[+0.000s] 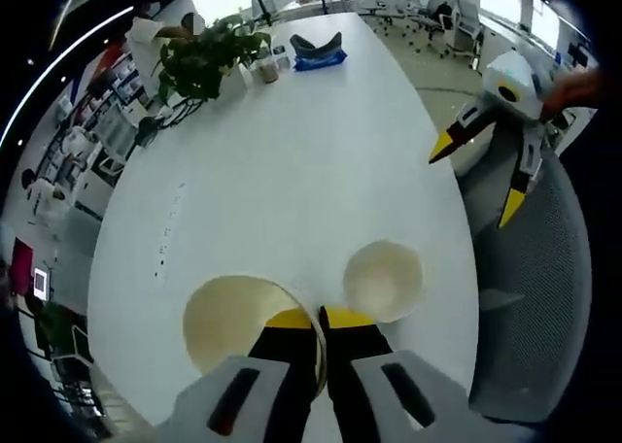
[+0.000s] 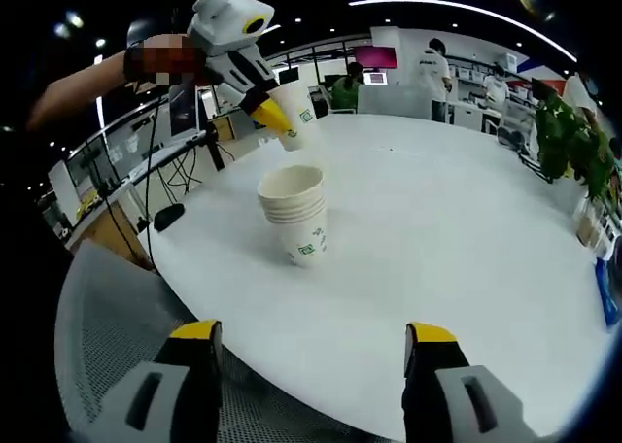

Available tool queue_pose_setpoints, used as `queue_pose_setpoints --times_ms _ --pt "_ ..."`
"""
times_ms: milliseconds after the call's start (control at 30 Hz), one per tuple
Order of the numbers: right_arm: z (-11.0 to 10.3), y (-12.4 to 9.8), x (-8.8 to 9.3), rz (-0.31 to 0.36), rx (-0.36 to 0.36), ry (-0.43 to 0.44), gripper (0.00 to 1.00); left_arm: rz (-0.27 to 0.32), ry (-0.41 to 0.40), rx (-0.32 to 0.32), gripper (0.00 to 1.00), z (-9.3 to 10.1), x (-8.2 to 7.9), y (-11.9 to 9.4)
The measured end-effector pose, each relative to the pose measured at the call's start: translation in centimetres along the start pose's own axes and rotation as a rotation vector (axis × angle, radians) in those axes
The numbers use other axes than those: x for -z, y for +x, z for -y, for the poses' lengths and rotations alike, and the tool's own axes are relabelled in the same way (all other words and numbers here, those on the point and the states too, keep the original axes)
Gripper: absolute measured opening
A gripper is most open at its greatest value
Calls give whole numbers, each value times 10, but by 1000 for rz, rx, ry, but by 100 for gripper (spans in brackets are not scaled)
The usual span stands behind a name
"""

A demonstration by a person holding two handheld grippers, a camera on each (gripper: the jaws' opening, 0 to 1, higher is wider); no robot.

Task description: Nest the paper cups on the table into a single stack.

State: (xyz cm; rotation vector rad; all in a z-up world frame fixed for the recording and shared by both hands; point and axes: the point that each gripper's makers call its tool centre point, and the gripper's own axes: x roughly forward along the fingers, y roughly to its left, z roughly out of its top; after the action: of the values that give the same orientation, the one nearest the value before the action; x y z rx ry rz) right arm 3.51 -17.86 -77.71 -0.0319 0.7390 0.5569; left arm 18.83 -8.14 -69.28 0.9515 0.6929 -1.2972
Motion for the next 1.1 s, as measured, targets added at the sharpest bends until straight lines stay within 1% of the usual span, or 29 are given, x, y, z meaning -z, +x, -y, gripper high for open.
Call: queue_pose_setpoints --times_ms 100,133,200,267,333,367,433,467,533,567,667,700,733,867,900,967,1033,1100 --pt "-2 -3 -1 -2 -1 -1 76 19 5 10 0 8 -8 -5" --pt "-2 0 1 -4 -2 -4 76 25 5 17 0 10 -10 -7" --pt "-2 -1 1 -6 -4 -6 76 35 6 29 0 12 -12 -6" --pt "-2 -2 1 -8 -5 -9 76 36 10 33 0 20 -18 -8" --pt "-2 -1 1 -6 -5 -8 76 29 22 40 0 19 -15 -4" --pt "0 -1 2 -4 -4 -8 76 29 24 45 0 24 -17 -5" --pt "1 -1 2 2 0 -3 76 42 5 71 0 29 -19 -3" --pt "1 -1 1 4 1 -1 76 44 -1 75 0 30 -19 -1" --pt "0 -2 0 6 2 -1 76 30 3 74 0 31 -15 4" --pt "-1 -3 -1 7 0 0 76 23 8 77 0 38 -16 2" --pt "-1 -1 -1 7 -2 -2 76 29 6 99 0 51 -20 2" --pt "-1 -1 0 5 -2 -2 76 28 4 102 0 47 -16 7" --pt "-1 -2 -1 5 -2 -3 76 27 4 103 0 47 -15 9" --pt "-1 0 0 4 -3 -4 76 15 -2 114 0 57 -13 14" --pt "-2 0 0 3 -4 -3 76 15 0 118 0 61 -15 14" --pt "-2 -3 0 2 -4 -4 76 16 -4 123 0 61 -14 17" --pt "0 1 1 2 -5 -5 76 10 -10 129 0 62 -11 22" --pt "-1 -1 1 1 -5 -4 76 2 -8 128 0 63 -9 25"
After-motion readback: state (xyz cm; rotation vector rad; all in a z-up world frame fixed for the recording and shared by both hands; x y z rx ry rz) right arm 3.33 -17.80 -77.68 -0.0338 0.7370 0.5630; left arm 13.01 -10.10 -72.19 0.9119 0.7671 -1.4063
